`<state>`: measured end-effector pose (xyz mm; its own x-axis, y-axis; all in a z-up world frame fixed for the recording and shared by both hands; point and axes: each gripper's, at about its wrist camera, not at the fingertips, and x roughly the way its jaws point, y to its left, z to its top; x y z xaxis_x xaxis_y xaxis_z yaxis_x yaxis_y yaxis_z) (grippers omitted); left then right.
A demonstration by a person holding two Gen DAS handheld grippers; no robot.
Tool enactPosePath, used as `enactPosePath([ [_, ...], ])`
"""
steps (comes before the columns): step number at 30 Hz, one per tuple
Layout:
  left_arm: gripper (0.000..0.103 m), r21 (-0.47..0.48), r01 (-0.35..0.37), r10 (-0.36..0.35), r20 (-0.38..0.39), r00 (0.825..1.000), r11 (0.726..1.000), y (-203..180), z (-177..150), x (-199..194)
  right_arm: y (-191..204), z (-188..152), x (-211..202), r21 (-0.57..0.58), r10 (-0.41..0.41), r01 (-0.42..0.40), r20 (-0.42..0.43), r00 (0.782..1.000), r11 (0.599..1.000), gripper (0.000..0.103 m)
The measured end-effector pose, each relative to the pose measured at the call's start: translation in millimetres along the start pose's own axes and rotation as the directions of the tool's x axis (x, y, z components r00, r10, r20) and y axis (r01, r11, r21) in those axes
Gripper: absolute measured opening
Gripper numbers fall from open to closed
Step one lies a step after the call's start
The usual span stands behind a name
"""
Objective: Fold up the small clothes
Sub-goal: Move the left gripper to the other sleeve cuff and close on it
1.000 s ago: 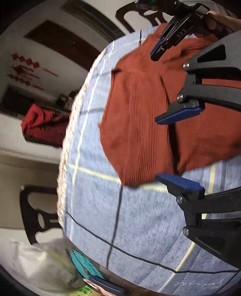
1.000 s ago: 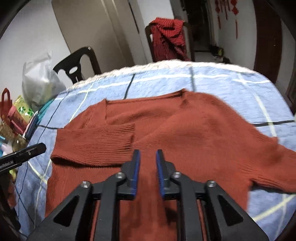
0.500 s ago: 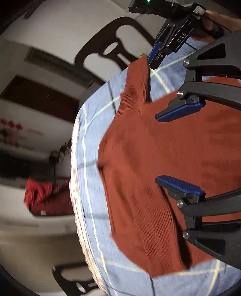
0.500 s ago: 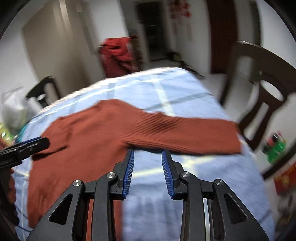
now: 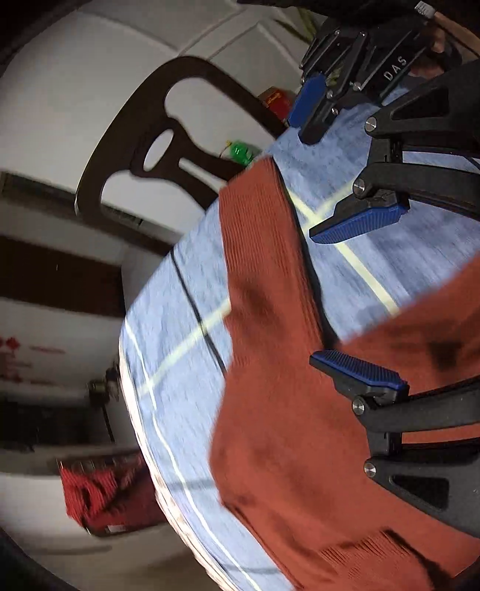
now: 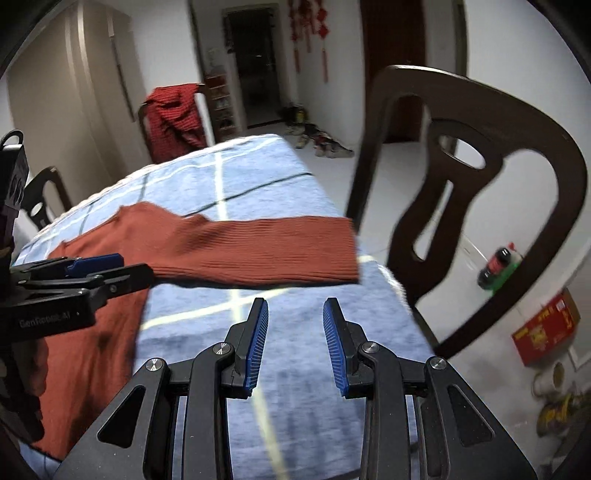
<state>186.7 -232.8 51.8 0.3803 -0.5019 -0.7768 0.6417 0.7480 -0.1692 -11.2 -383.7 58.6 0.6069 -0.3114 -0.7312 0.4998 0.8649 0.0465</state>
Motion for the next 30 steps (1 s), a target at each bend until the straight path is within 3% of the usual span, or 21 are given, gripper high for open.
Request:
enactPosePath([
  [7, 0.063, 0.15, 0.045, -0.042, -0.025, 0.999, 0.988, -56.4, 17.5, 36.1, -42.0, 4.5, -13.8, 0.126, -0.023, 0.017, 0.041, 0.999, 0.992, 0.032],
  [11, 0.063, 0.238, 0.033, -0.028, -0.025, 0.999, 0.971, -82.9, 20.4, 50.8, -53.2, 5.5, -17.3, 0.148, -0.032, 0.025, 0.048, 0.998, 0.989, 0.032],
  [16, 0.063, 0.255, 0.057, -0.044, -0.057, 0.997, 0.965, -96.2, 27.2, 69.1, -64.0, 5.3, -15.7, 0.169, -0.031, 0.023, 0.047, 0.998, 0.985, 0.032],
  [20, 0.063, 0.324, 0.062, -0.041, -0.072, 0.997, 0.944, -110.0, 23.4, 77.5, -69.1, 4.0, -12.9, 0.189, -0.021, 0.012, 0.045, 0.999, 0.982, 0.032],
  [24, 0.063, 0.31, 0.05, -0.028, -0.075, 0.997, 0.949, -108.5, 25.2, 83.0, -72.4, 5.0, -10.1, 0.196, -0.021, 0.012, 0.043, 0.999, 0.981, 0.032],
  [26, 0.055, 0.314, 0.032, -0.011, -0.068, 0.998, 0.949, -108.4, 28.0, 84.3, -72.5, 5.9, -9.2, 0.197, -0.018, 0.009, 0.042, 0.999, 0.98, 0.032],
  [28, 0.037, 0.303, 0.021, -0.003, -0.061, 0.998, 0.953, -106.3, 31.0, 84.3, -72.5, 6.0, -8.2, 0.199, -0.016, 0.007, 0.043, 0.999, 0.98, 0.032],
  [30, 0.028, 0.286, 0.005, 0.013, -0.061, 0.998, 0.958, -103.5, 35.9, 86.2, -72.4, 6.3, -6.2, 0.204, -0.013, 0.005, 0.04, 0.999, 0.979, 0.032],
])
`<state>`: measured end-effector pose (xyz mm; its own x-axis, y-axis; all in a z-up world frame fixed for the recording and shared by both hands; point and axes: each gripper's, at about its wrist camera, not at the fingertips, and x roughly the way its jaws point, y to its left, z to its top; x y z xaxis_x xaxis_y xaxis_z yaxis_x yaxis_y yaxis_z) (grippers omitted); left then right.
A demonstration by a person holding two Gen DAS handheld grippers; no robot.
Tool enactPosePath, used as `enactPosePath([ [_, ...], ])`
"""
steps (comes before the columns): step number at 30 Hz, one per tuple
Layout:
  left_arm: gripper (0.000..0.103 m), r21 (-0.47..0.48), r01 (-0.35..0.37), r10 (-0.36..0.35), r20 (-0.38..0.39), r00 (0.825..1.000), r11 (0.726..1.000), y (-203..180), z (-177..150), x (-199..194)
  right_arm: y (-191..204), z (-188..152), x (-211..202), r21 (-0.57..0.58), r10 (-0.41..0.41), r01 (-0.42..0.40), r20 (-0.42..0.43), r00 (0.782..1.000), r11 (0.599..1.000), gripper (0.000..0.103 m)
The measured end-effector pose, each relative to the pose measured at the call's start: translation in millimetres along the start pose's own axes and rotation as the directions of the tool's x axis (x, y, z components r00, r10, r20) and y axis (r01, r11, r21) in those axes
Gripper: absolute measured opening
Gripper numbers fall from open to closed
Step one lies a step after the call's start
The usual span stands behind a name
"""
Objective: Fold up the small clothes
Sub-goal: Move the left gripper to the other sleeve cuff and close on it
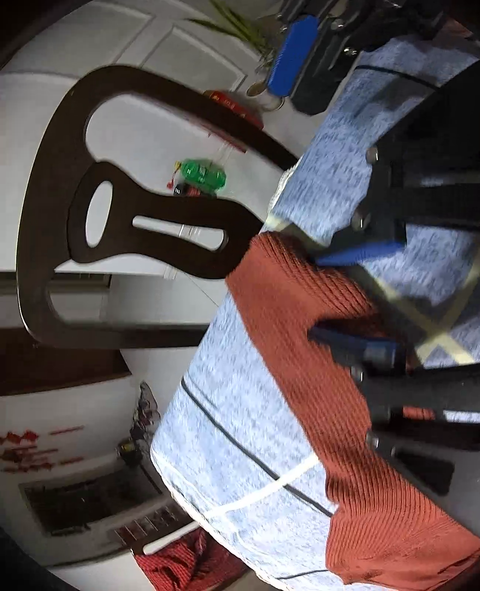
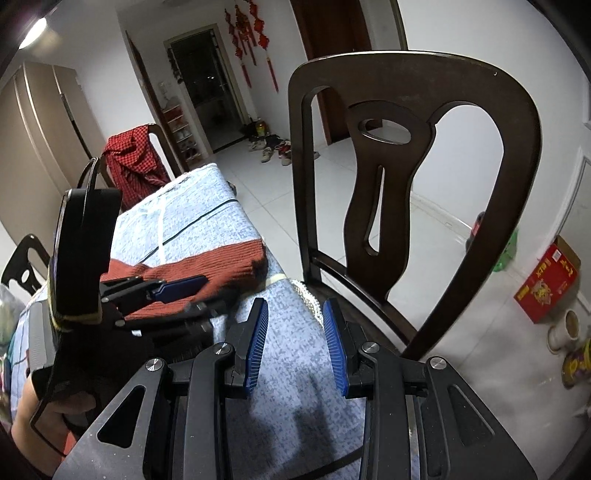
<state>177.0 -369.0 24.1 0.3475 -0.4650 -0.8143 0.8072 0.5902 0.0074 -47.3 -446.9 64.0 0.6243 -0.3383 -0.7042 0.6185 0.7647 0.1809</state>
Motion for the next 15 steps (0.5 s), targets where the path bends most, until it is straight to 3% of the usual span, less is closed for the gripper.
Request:
enactPosePath([
  [1, 0.019, -0.01, 0.007, -0.007, 0.004, 1.0, 1.0, 3.8, 0.2, -1.0, 0.1, 0.0, 0.9, 0.002, 0.002, -0.002, -0.002, 1.0, 1.0, 0.032],
  [3, 0.014, -0.029, 0.01, -0.009, 0.016, 1.0, 1.0, 10.5, 0.2, -4.1, 0.9, 0.0, 3.6, 0.005, 0.006, -0.006, -0.007, 1.0, 1.0, 0.032],
  [7, 0.012, -0.132, 0.066, -0.061, 0.047, 0.997, 0.989, 34.3, -2.0, -14.0, 4.3, 2.7, 12.8, 0.003, 0.025, -0.025, -0.025, 0.999, 1.0, 0.032],
  [15, 0.012, -0.238, 0.088, -0.066, 0.101, 0.993, 0.967, 75.7, -12.9, -41.2, 15.8, 7.4, 37.8, 0.051, 0.14, -0.136, -0.09, 0.986, 0.989, 0.032],
])
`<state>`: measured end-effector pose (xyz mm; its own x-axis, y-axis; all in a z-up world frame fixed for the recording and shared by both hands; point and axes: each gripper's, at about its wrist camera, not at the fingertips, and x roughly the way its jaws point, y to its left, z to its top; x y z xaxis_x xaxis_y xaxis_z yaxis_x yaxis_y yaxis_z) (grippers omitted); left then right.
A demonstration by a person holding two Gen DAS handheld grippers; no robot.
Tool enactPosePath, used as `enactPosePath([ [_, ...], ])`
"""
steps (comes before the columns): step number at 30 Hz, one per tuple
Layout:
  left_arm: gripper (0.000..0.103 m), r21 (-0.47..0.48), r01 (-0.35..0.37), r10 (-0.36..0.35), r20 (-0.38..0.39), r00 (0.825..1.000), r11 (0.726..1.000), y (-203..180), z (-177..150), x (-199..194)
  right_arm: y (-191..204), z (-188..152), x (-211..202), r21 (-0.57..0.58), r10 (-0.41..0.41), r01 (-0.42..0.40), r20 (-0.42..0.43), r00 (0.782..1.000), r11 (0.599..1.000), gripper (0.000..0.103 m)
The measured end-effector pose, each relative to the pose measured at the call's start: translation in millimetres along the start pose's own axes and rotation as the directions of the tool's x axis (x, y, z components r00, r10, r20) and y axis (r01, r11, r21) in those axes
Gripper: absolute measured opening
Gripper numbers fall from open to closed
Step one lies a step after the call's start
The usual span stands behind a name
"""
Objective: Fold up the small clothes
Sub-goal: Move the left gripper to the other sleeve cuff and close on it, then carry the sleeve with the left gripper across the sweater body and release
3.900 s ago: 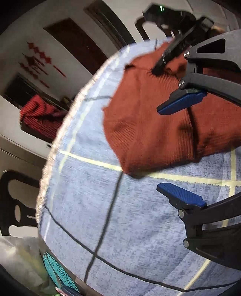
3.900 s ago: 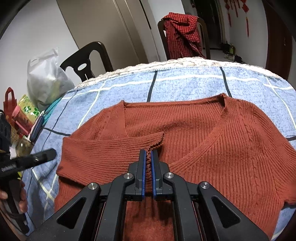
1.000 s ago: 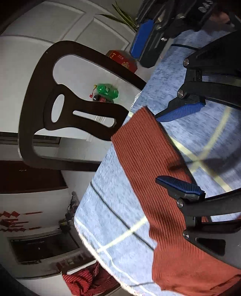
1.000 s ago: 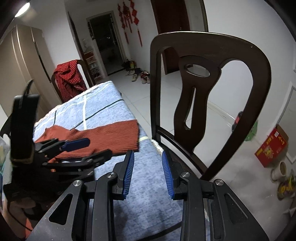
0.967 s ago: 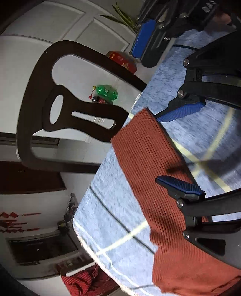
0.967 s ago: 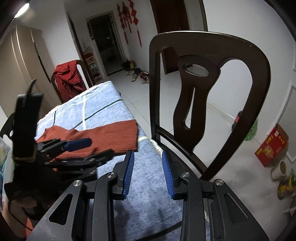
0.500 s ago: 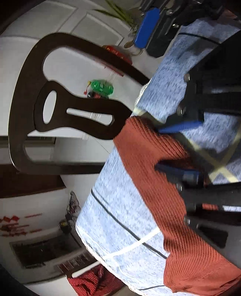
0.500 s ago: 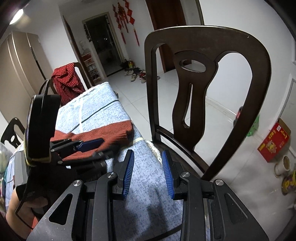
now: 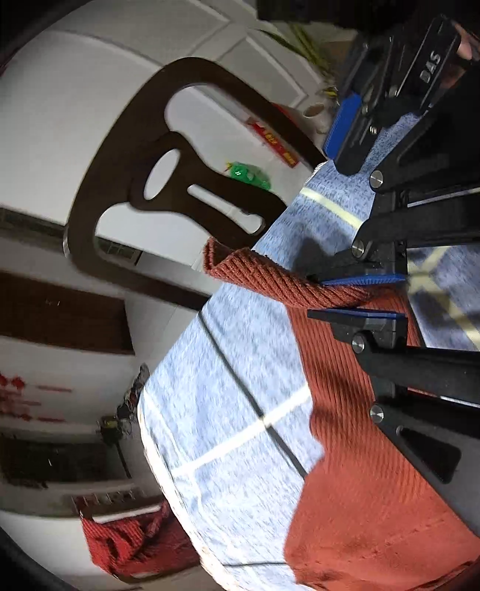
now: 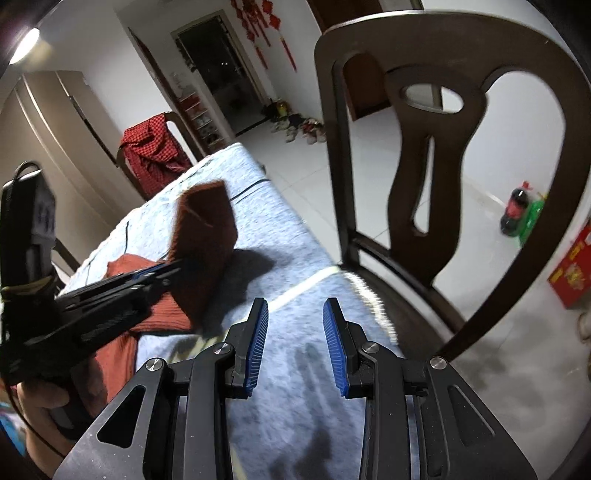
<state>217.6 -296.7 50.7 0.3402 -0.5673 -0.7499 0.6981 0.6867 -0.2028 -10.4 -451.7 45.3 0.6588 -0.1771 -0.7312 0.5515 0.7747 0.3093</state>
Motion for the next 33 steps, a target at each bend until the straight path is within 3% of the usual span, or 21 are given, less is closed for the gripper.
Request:
enactPosePath([
  [8, 0.012, -0.109, 0.007, 0.003, 0.086, 0.996, 0.994, 33.9, -1.2, -29.4, 25.3, 0.7, 12.2, -0.044, 0.068, -0.068, -0.012, 0.998, 0.997, 0.032],
  [17, 0.012, -0.17, -0.042, 0.07, 0.165, 0.984, 0.985, 62.8, -7.3, -62.6, 61.0, -2.0, 32.3, -0.125, 0.113, -0.12, -0.066, 0.991, 0.985, 0.032],
  [33, 0.012, -0.329, -0.113, 0.205, 0.261, 0.943, 0.938, 113.8, -34.0, -103.0, 111.3, 0.4, 75.7, -0.158, 0.183, -0.208, -0.159, 0.97, 0.965, 0.032],
])
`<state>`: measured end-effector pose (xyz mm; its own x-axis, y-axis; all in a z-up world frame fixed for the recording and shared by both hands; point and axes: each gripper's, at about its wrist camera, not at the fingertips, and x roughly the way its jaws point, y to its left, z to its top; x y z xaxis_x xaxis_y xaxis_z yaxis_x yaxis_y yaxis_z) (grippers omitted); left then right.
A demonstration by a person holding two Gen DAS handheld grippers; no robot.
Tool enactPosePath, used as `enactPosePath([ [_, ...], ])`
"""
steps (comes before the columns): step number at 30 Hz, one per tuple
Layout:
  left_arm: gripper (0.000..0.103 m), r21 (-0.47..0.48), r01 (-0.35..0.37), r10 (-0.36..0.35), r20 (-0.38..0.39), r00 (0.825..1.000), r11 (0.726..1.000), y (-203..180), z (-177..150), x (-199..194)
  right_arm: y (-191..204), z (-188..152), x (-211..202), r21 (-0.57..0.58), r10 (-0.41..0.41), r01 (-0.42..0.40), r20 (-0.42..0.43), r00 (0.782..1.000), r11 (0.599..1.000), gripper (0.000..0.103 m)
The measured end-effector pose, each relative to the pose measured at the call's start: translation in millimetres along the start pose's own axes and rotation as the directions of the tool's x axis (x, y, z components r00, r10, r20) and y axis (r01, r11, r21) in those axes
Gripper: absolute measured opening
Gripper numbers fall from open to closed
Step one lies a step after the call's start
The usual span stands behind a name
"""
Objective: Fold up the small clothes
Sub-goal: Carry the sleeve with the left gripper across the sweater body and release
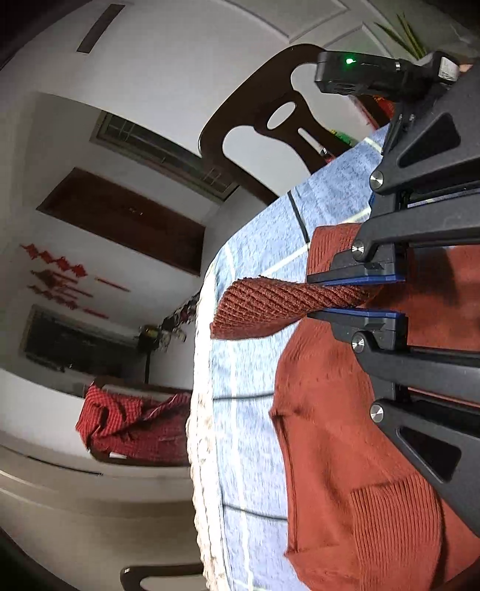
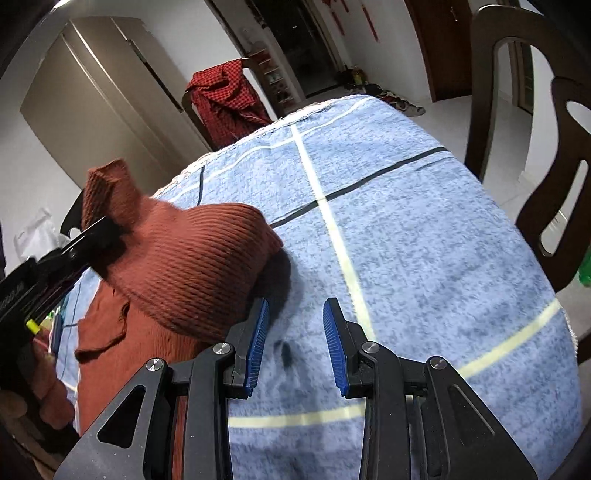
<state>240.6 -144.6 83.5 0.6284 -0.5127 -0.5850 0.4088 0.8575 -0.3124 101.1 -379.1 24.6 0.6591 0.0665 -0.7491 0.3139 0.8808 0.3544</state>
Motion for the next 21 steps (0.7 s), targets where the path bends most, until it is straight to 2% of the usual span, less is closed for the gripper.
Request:
enactPosePath([
  [3, 0.012, -0.034, -0.016, 0.017, 0.026, 1.0, 0.999, 10.2, -4.6, -7.8, 4.1, 1.0, 6.5, -0.006, 0.007, -0.007, -0.013, 1.0, 1.0, 0.032],
  [6, 0.012, -0.085, -0.032, 0.034, 0.022, 0.999, 0.996, 24.8, -11.1, -13.8, 7.9, -0.1, 11.9, -0.012, 0.009, -0.009, -0.027, 1.0, 1.0, 0.032],
  [13, 0.012, -0.138, -0.064, 0.067, 0.023, 0.997, 0.988, 44.8, -23.7, -20.5, 18.1, 0.5, 23.2, -0.015, 0.006, -0.006, -0.038, 0.999, 1.0, 0.032],
  [17, 0.012, -0.116, -0.098, 0.102, 0.027, 0.994, 0.988, 45.3, -31.9, -22.4, 19.0, -0.8, 23.5, 0.009, 0.056, -0.055, -0.039, 0.998, 0.998, 0.032],
  [21, 0.012, -0.152, -0.096, 0.099, 0.007, 0.995, 0.984, 53.8, -40.1, -20.2, 22.4, 0.4, 24.4, 0.037, 0.111, -0.11, -0.025, 0.993, 0.993, 0.032],
])
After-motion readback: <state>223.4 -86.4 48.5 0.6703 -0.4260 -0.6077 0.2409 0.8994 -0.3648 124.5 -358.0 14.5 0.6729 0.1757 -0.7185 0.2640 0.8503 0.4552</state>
